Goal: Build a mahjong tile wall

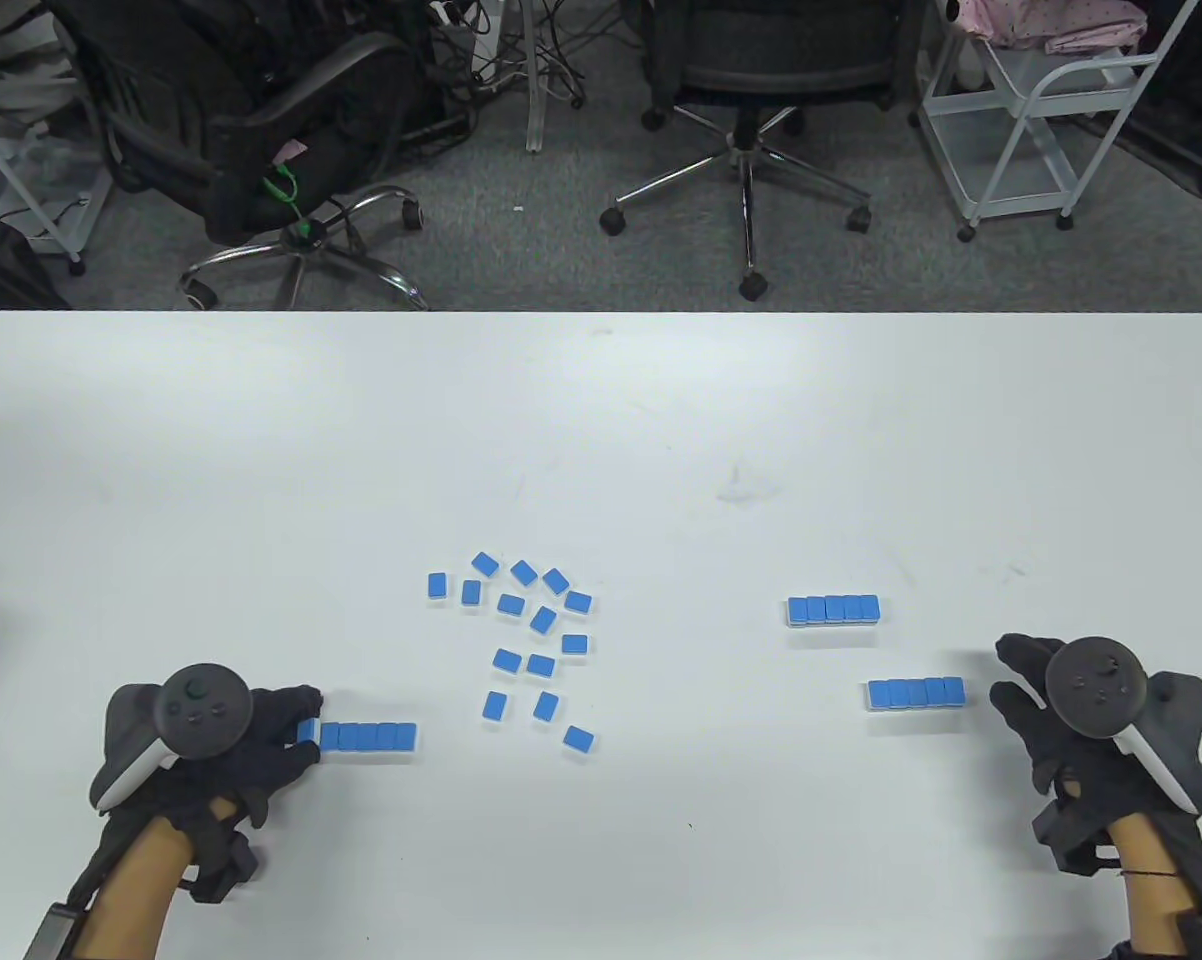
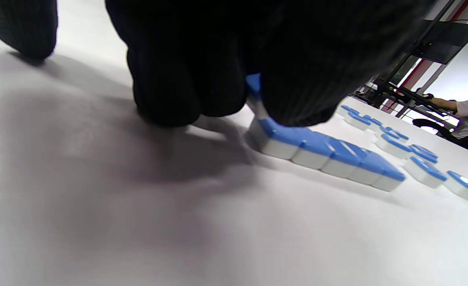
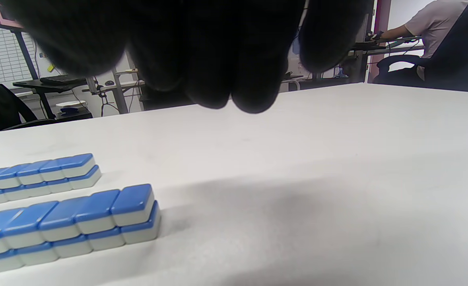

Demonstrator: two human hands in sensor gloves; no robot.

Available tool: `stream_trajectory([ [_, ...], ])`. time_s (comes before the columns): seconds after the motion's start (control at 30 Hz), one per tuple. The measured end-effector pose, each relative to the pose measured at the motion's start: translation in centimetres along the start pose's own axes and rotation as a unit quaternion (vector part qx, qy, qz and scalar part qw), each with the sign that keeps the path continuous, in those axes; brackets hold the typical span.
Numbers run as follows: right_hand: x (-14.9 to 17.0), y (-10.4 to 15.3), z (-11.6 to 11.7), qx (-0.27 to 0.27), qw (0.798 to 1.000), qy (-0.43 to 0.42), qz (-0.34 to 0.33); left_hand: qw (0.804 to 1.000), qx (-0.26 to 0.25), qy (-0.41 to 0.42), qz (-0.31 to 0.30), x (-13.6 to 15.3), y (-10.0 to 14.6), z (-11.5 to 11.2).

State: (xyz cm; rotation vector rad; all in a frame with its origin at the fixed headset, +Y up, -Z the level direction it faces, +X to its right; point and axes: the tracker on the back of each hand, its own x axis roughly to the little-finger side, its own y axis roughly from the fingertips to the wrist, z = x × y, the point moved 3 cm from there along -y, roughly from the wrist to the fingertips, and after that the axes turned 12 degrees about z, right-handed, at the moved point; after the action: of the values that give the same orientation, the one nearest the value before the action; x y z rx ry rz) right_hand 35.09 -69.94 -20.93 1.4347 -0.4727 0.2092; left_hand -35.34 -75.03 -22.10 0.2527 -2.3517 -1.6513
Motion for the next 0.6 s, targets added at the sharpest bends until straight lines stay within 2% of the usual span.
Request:
stream_trajectory([
  [0.6,0.0,0.0,0.0,-0.003,1.000,0.004,0.000,0.999,-0.008,-0.034,-0.013,-1.5,0.0,-0.5],
])
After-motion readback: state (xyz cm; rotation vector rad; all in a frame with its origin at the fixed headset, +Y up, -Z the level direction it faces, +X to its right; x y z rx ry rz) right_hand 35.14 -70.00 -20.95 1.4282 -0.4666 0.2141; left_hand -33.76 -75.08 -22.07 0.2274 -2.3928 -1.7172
